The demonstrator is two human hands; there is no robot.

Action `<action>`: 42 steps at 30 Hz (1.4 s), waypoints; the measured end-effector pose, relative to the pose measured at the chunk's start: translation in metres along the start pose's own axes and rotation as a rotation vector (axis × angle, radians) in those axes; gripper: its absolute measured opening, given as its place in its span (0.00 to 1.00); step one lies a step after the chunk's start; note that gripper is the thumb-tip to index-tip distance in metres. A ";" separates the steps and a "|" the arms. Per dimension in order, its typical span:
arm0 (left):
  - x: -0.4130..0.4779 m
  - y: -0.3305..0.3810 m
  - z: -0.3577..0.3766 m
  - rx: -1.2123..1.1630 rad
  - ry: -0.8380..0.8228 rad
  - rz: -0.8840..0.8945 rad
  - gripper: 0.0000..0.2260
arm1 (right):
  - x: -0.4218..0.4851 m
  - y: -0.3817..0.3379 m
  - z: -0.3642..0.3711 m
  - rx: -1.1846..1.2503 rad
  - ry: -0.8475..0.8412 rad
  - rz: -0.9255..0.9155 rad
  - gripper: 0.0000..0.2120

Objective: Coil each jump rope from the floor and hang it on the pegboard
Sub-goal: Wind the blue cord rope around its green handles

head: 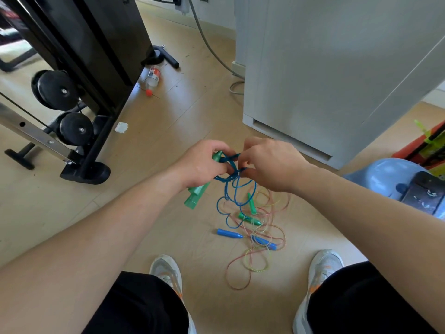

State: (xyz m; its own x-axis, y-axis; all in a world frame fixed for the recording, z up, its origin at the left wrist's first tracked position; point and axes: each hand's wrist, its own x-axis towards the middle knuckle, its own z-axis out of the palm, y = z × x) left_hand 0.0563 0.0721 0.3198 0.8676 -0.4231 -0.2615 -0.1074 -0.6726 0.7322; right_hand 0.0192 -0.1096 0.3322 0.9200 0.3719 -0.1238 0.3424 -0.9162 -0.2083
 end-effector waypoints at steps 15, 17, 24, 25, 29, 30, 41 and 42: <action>-0.002 -0.023 -0.018 0.405 0.154 -0.229 0.14 | -0.006 0.071 -0.021 0.239 -0.094 0.274 0.10; -0.002 -0.025 -0.020 0.392 0.174 -0.250 0.13 | -0.007 0.076 -0.019 0.188 -0.118 0.340 0.12; 0.001 -0.008 -0.010 0.106 0.119 -0.142 0.12 | -0.008 0.059 -0.004 0.011 -0.386 0.356 0.23; 0.002 -0.006 -0.007 0.082 0.113 -0.138 0.13 | -0.007 0.054 -0.002 -0.001 -0.396 0.337 0.27; 0.004 0.000 -0.002 -0.001 0.100 -0.137 0.13 | -0.003 0.027 -0.001 0.090 -0.206 0.253 0.39; 0.005 0.001 -0.001 -0.009 0.095 -0.131 0.13 | -0.003 0.019 -0.003 0.140 -0.122 0.211 0.38; 0.004 0.004 0.004 0.044 0.063 -0.071 0.15 | 0.004 0.006 0.006 0.311 0.031 0.150 0.10; 0.004 0.001 0.004 0.089 0.070 -0.077 0.15 | 0.005 0.008 0.005 0.275 0.035 0.148 0.08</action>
State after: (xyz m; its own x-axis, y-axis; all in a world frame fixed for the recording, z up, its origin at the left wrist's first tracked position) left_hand 0.0576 0.0666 0.3170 0.9065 -0.3266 -0.2677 -0.0792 -0.7542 0.6519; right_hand 0.0250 -0.1141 0.3248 0.9637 0.2273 -0.1399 0.1438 -0.8836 -0.4456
